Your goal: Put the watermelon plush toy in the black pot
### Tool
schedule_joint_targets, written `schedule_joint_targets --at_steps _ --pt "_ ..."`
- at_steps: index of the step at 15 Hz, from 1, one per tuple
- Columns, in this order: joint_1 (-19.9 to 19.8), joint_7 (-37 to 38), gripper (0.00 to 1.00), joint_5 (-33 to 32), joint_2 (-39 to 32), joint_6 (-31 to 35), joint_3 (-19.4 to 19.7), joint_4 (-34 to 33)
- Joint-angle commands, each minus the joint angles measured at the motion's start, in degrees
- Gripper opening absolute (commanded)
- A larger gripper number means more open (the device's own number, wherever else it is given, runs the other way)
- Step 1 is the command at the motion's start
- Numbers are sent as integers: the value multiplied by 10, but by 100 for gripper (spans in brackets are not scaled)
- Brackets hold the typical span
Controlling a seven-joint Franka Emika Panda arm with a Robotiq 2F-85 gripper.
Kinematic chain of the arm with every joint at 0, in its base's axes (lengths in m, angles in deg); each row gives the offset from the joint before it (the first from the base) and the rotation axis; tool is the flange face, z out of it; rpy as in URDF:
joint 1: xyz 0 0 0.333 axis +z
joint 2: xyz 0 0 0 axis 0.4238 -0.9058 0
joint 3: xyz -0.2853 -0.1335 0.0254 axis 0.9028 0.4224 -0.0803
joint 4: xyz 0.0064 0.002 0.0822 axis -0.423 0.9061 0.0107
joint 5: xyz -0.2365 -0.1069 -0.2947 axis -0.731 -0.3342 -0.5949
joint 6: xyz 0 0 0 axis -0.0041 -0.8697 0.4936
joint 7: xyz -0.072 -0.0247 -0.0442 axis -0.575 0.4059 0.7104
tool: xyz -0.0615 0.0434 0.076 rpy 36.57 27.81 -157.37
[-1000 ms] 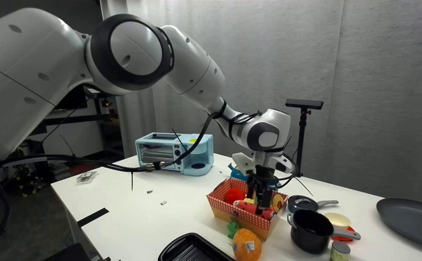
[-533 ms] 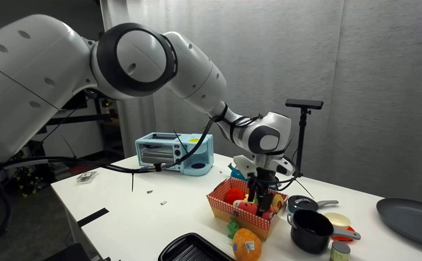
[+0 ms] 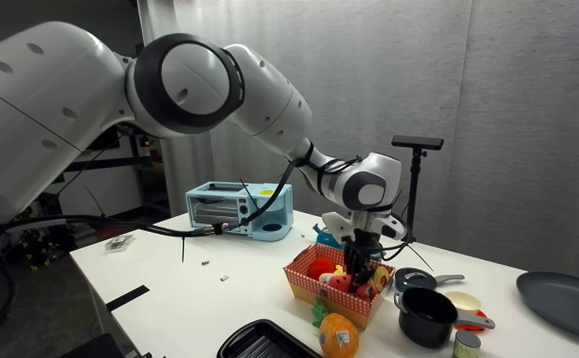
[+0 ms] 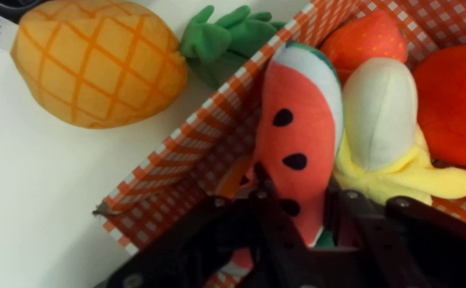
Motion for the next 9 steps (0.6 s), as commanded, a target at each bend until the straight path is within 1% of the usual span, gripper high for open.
schedule_joint_targets --at_steps 1,2,3,4,5,9 --pt "-6 7 2 8 -18 13 -7 -24" --pt "-7 4 1 9 -19 16 -9 -25" --pt "-6 -1 0 11 21 9 -11 11" --pt "-4 -1 3 10 31 14 -10 21" --pt "-6 -5 1 11 41 14 -11 27" --pt "-11 -20 3 7 81 26 -8 57"
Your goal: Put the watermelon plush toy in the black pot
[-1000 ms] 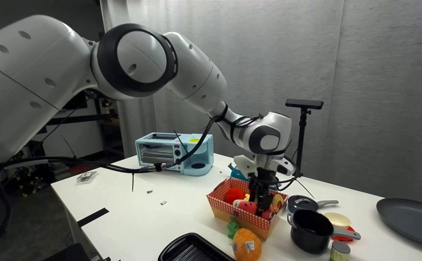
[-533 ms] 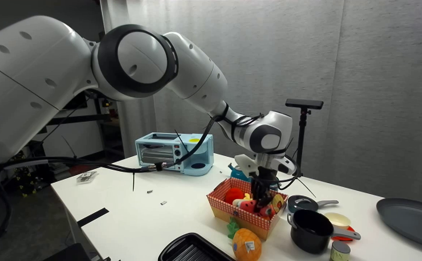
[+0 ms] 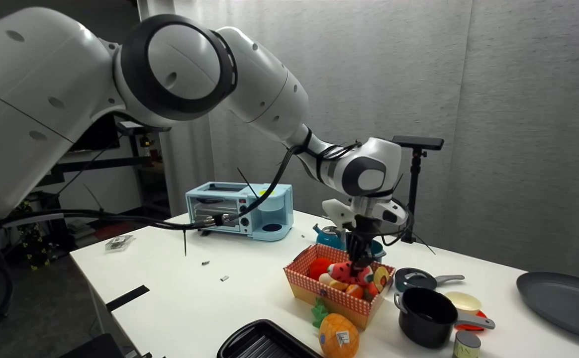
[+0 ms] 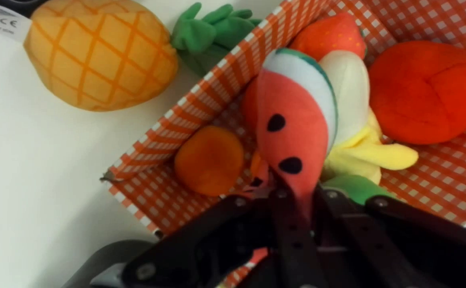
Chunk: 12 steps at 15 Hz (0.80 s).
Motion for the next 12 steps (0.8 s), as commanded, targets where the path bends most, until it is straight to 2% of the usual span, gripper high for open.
schedule_joint_targets --at_steps 1,7,12 --pt "-11 -22 3 5 58 30 -2 60" --pt "-22 -40 3 8 113 56 2 120" --pt "-38 -36 3 22 145 51 2 143"
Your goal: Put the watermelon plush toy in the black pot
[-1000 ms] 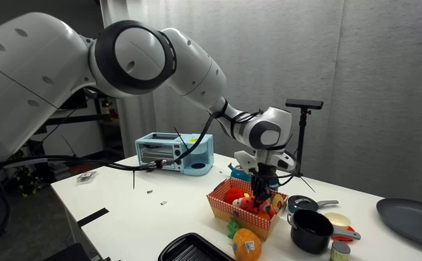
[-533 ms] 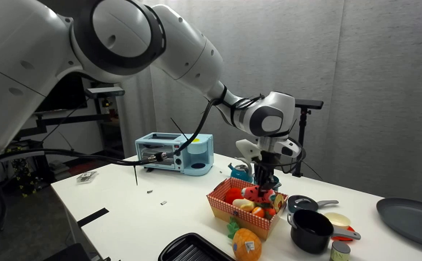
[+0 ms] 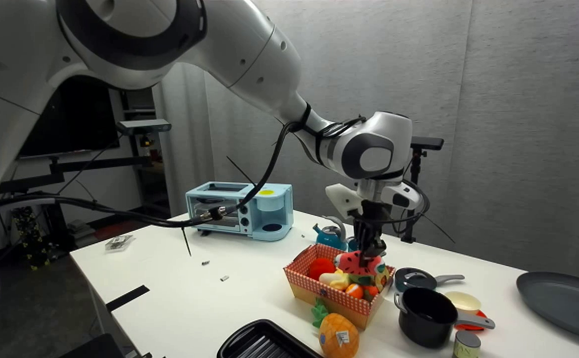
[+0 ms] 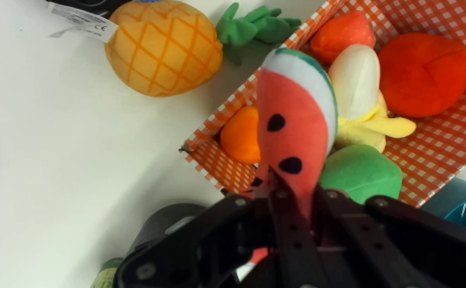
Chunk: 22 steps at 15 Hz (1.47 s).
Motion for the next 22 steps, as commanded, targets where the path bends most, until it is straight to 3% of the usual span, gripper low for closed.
schedule_joint_targets --at_steps 1,10,22 --pt "-16 -9 3 25 40 10 -3 38" --pt "-55 -1 3 76 45 -3 4 27" --pt "-93 22 3 119 -2 -36 10 -40"
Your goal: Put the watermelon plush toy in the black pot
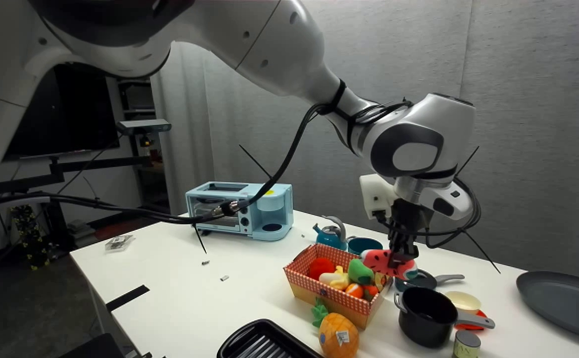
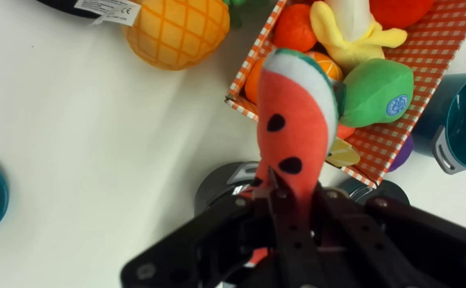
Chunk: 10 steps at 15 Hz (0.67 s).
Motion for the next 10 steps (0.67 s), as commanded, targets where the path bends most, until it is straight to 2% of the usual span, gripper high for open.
schedule_joint_targets --at_steps 1,10 --pt "-18 13 3 27 -32 -39 1 -54" --pt "-44 49 3 40 -92 -92 3 -142"
